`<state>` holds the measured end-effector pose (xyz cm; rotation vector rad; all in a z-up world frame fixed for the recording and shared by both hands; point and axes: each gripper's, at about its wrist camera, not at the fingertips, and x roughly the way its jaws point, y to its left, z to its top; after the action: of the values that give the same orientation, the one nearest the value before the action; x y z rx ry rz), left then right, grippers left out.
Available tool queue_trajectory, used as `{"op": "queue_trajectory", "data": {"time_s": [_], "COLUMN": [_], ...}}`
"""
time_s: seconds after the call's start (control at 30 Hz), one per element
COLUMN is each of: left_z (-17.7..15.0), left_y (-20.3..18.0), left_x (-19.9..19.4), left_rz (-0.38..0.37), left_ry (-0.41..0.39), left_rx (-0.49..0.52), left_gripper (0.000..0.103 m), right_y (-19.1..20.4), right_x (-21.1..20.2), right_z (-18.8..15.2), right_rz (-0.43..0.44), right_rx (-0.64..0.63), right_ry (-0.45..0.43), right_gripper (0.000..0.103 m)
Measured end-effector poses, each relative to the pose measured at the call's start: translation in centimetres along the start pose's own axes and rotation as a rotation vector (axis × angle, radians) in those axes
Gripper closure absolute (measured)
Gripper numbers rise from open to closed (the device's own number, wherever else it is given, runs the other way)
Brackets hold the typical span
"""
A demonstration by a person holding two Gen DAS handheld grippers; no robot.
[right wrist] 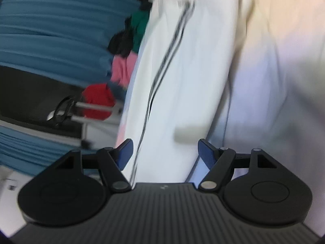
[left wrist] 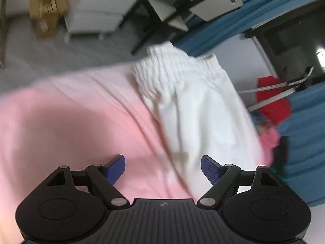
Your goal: Fold clothes
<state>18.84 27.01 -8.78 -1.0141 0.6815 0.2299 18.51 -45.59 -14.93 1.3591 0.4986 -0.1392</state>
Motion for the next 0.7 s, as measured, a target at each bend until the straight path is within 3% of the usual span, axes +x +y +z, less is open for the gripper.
{"op": "queue_trajectory", "data": {"time_s": [0.1, 0.17, 0.23, 0.3, 0.43, 0.47, 0.5, 0.53, 0.63, 0.7], "left_z": [-0.3, -0.4, -0.5, -0.4, 0.6, 0.8, 1.0, 1.3, 2.0, 2.2], "left_y": [1.8, 1.9, 1.6, 1.2, 1.4, 1.5, 1.6, 1.5, 0.5, -0.1], "left_x": [0.9, 2.6, 3.4, 3.8, 4.6, 4.8, 5.0, 5.2, 5.5, 4.7], "left_rz": [-0.054, -0.023, -0.022, -0.044, -0.055, -0.061, -0.066, -0.072, -0.077, -0.083], "left_ry": [0.015, -0.002, -0.049, -0.097, -0.143, -0.151, -0.158, -0.166, -0.187, -0.197], "left_rx": [-0.071, -0.069, -0.054, -0.054, -0.093, -0.105, -0.116, -0.125, -0.12, -0.101], "left_gripper": [0.022, 0.028, 0.028, 0.042, 0.057, 0.063, 0.076, 0.083, 0.091, 0.093], "right_y": [-0.3, -0.9, -1.3, -1.4, -0.8, -0.7, -0.6, -0.6, -0.6, -1.5], "right_x": [3.0, 4.8, 5.7, 6.2, 7.2, 7.5, 7.9, 8.1, 8.6, 7.8], "right_z": [0.1, 0.4, 1.0, 1.7, 3.5, 4.0, 4.5, 4.8, 6.0, 6.9], "right_rz": [0.016, -0.03, -0.011, 0.001, -0.023, -0.03, -0.037, -0.045, -0.103, -0.067], "right_rx": [-0.014, -0.028, -0.021, -0.024, -0.086, -0.104, -0.122, -0.141, -0.175, -0.142], "right_ry": [0.069, 0.073, 0.002, -0.086, -0.248, -0.278, -0.308, -0.331, -0.393, -0.386], "right_gripper": [0.03, 0.032, 0.033, 0.033, 0.035, 0.037, 0.038, 0.043, 0.083, 0.088]}}
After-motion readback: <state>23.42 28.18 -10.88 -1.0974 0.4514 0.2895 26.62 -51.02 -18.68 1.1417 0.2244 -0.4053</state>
